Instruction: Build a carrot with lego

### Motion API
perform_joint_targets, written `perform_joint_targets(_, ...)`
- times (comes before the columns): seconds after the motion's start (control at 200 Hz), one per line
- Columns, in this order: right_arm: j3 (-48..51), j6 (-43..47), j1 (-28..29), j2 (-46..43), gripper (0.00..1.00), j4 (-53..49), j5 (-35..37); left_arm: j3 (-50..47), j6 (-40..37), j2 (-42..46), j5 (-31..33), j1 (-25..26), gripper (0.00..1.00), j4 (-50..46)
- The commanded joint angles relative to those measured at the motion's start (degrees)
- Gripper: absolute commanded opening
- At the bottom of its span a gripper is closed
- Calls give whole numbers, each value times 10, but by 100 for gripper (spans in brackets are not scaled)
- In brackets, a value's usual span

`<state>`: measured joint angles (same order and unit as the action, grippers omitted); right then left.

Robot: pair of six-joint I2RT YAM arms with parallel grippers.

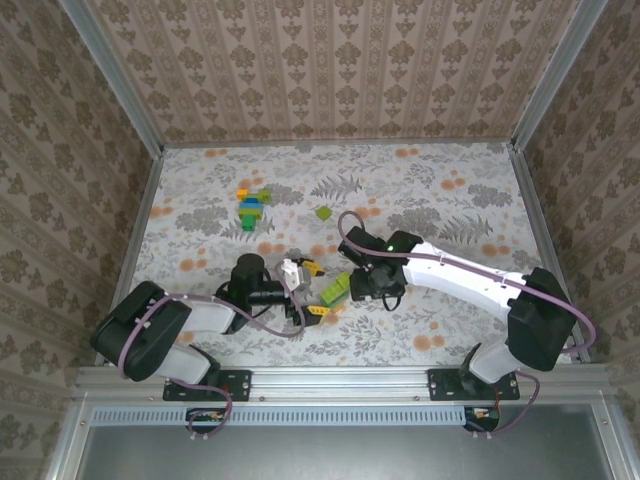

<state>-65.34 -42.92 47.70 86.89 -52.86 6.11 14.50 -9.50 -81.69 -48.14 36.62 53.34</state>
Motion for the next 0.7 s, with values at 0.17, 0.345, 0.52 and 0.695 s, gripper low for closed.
perform_joint_targets(0.17, -29, 38, -24, 28, 63, -5, 22, -17, 20, -11, 21, -11, 100, 57)
perform_joint_targets(0.345, -43, 56, -37, 46, 63, -1, 22, -22, 26, -12, 18, -15, 100, 72)
perform_joint_targets(0.52, -61, 71, -46, 65, 63, -1, 22, -23, 27, -10, 0, -16, 100, 71)
perform_joint_targets(0.695, -76, 82, -54, 81, 63, 5, 22, -18, 27, -13, -12, -16, 100, 67)
